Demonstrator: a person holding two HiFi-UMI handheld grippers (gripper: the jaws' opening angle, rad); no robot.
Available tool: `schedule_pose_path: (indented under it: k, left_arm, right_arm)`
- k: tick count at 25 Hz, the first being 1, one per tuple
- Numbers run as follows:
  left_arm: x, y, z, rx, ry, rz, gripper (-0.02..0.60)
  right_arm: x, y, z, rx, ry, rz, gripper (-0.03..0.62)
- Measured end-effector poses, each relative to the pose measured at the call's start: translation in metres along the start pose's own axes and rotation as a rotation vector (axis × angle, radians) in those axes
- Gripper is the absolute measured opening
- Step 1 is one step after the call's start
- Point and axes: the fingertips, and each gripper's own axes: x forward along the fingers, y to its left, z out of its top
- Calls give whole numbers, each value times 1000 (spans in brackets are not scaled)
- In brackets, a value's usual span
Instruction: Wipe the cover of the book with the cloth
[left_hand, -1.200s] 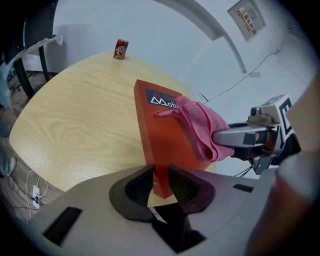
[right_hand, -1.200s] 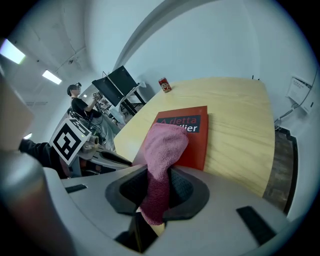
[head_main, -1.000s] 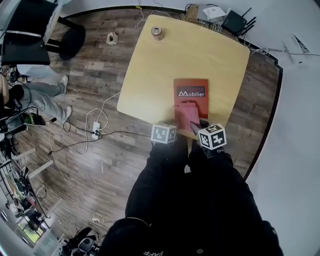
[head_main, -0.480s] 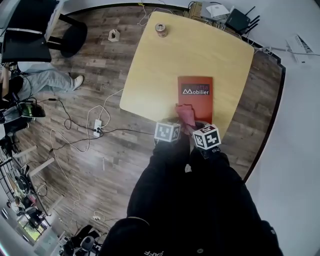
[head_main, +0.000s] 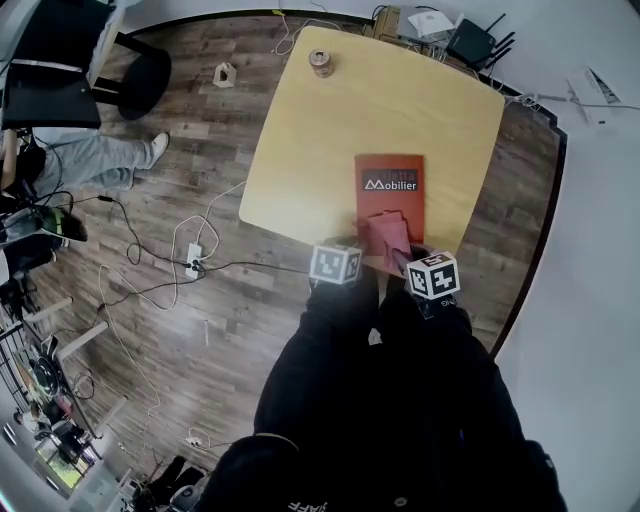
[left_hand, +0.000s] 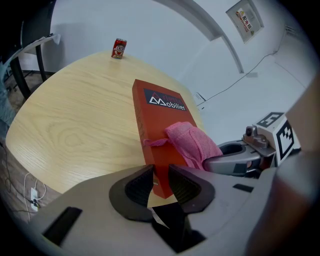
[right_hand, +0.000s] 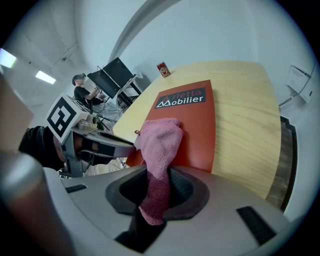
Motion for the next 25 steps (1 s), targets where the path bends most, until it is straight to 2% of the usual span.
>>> schedule_pose_path:
  k: [13, 17, 21, 25]
  left_arm:
    - [-2, 1, 0, 18, -20, 8, 118]
    - [-8, 5, 2, 31, -43, 56, 118]
    - [-33, -7, 13, 30, -135, 111, 118]
    - [-71, -37, 34, 59, -293, 162, 114]
  right_arm:
    - [-37, -37, -13, 86, -55, -104, 103]
    - [-58, -31, -2, 92, -122, -101, 102]
    - [-90, -13, 15, 81, -211, -71, 102]
    - [-126, 13, 40, -12, -296, -15, 101]
